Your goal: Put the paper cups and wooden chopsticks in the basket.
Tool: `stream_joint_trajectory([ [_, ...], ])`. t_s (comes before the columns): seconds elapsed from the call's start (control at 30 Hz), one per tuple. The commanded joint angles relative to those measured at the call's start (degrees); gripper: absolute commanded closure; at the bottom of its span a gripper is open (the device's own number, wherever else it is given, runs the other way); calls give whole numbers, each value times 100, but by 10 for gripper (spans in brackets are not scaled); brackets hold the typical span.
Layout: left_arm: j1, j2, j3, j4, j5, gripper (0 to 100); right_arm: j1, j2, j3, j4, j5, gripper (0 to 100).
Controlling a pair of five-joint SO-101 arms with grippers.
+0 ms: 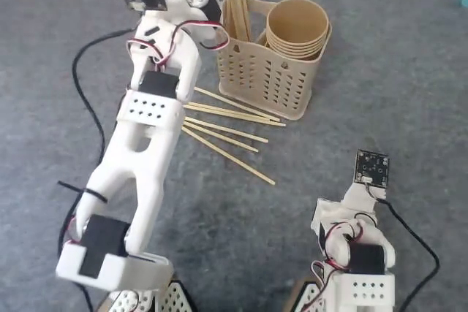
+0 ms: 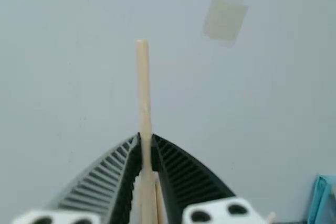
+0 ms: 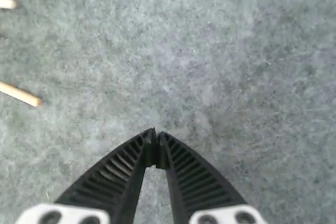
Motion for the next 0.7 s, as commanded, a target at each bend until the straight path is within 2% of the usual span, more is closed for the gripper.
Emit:
stream_joint_trajectory([
  [0.0, 53, 35, -66, -176, -35, 987, 57, -119, 105, 31, 53, 991],
  [0.17, -9, 62, -119, -202, -53, 987, 57, -119, 105, 31, 53, 991],
  [0.27, -9, -18, -567, -316, -26, 987, 57, -119, 105, 31, 53, 991],
  [0.43, 35, -246, -1560, 404, -62, 987, 57, -119, 105, 31, 53, 991],
  [0.67, -9, 413, -1947, 316, -79, 987, 57, -119, 105, 31, 53, 991],
])
